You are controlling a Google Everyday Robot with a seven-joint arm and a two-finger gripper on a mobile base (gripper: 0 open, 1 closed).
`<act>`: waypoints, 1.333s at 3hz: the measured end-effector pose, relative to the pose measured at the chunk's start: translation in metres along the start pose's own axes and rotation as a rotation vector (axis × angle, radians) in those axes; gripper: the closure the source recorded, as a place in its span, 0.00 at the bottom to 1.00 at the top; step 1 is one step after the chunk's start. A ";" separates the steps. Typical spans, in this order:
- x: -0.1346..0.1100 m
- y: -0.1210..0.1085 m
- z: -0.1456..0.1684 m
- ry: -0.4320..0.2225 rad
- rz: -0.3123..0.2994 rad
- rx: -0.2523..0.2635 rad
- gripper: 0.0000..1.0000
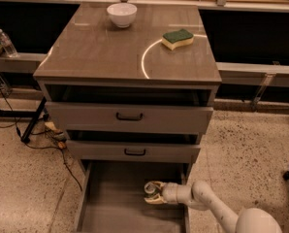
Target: Place green can into bottom drawer
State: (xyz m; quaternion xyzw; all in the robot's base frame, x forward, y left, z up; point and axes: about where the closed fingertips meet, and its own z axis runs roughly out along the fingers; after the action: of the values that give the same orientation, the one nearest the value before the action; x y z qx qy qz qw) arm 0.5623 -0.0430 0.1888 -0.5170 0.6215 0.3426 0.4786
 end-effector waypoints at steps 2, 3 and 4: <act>0.011 0.039 -0.024 0.016 0.007 -0.013 0.12; 0.015 0.043 -0.024 0.018 0.016 -0.011 0.00; 0.021 0.039 -0.020 0.026 0.026 0.001 0.00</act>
Offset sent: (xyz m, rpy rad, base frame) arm -0.0588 -0.0275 -0.0066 -0.0222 0.0216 0.0024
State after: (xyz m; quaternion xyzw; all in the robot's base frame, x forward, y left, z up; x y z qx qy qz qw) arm 0.5189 -0.0593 0.1726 -0.5132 0.6343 0.3418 0.4664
